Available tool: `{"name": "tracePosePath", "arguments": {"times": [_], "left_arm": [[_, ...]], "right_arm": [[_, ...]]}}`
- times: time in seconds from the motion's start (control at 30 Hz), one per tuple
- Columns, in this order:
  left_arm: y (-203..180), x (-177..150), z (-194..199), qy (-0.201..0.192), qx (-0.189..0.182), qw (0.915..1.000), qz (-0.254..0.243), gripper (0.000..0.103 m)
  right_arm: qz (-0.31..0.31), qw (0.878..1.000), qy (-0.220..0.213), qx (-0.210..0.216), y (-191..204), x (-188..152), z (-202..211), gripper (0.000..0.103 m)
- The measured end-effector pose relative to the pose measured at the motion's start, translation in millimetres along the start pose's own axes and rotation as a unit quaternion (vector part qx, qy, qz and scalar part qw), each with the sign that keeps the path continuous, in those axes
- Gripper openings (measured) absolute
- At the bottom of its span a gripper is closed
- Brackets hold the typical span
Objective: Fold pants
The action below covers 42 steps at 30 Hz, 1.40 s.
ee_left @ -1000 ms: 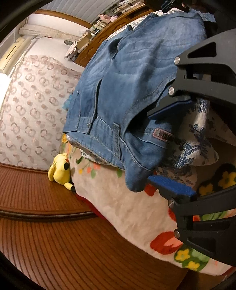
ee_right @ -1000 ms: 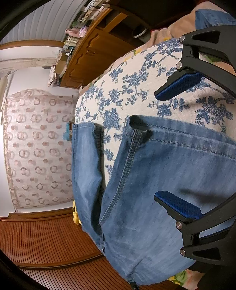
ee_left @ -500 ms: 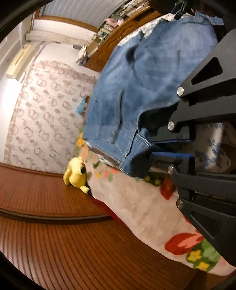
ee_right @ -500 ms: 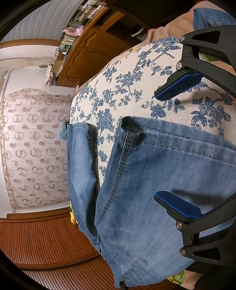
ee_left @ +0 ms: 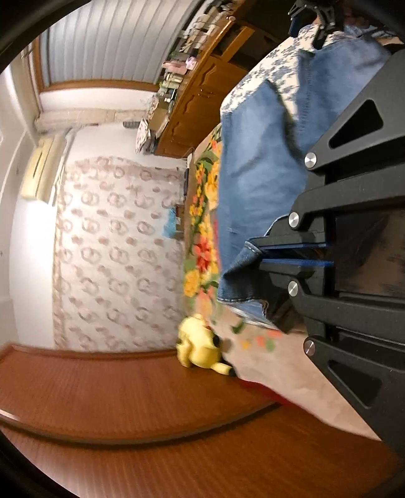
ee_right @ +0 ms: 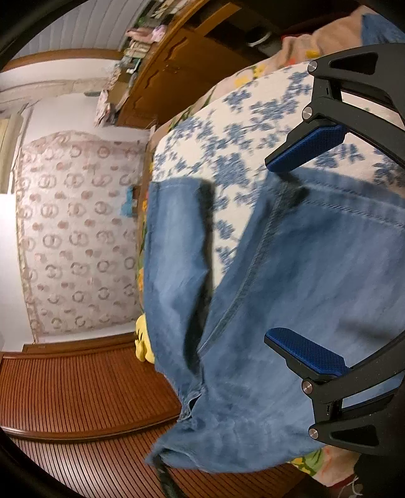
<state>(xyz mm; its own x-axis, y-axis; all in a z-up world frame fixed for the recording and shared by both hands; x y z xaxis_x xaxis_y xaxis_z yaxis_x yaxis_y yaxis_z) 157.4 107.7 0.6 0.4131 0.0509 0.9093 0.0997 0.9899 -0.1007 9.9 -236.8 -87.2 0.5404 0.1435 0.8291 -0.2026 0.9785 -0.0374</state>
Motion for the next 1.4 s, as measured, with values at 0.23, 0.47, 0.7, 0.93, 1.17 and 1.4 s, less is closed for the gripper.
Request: {"name": "tracePosePath", "arguments": {"times": [0.23,0.47,0.7,0.93,1.17,1.4], "left_arm": [[-14.8,46.4,-44.6,-0.006,-0.015,0.9997,-0.018,0.006],[-25.6,55.6,-90.6,0.013,-0.013,0.9995,-0.027,0.006],[-19.3,57.4,-127.7,0.034,-0.002,0.9992,-0.018,0.006],[-15.5,58.1,-151.2,0.046,0.004,0.9989,-0.009,0.006],[-9.1,51.0,-164.6,0.056,0.000,0.9985,0.002,0.006],[-5.2,55.9,-162.2,0.048,-0.005,0.9987,0.012,0.006]], "right_arm": [[0.001,1.000,-0.016,0.025,8.6,26.6,-11.3,0.100],[0.005,0.997,-0.016,0.077,22.2,48.3,-29.9,0.098],[0.018,0.990,-0.005,0.142,43.7,61.4,-53.0,0.090],[0.049,0.981,0.037,0.182,60.8,46.5,-83.7,0.074],[0.069,0.976,0.075,0.191,64.2,32.4,-110.1,0.037],[0.094,0.972,0.074,0.202,65.4,48.3,-107.3,0.002]]}}
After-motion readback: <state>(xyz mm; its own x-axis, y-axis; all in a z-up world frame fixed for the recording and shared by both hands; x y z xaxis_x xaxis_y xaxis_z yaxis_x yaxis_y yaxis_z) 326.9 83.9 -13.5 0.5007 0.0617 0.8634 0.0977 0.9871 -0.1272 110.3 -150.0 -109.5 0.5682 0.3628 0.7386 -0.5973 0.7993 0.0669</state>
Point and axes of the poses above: each gripper's, at about its wrist camera, not at the fingertips, and z roughly against the way its jaws point, y to its left, x to its top, the point moved 8 cm from there along -z, roughly the way its jaws point, and after that the axes turned 9 degrees about -x, right-handed, at the moved point
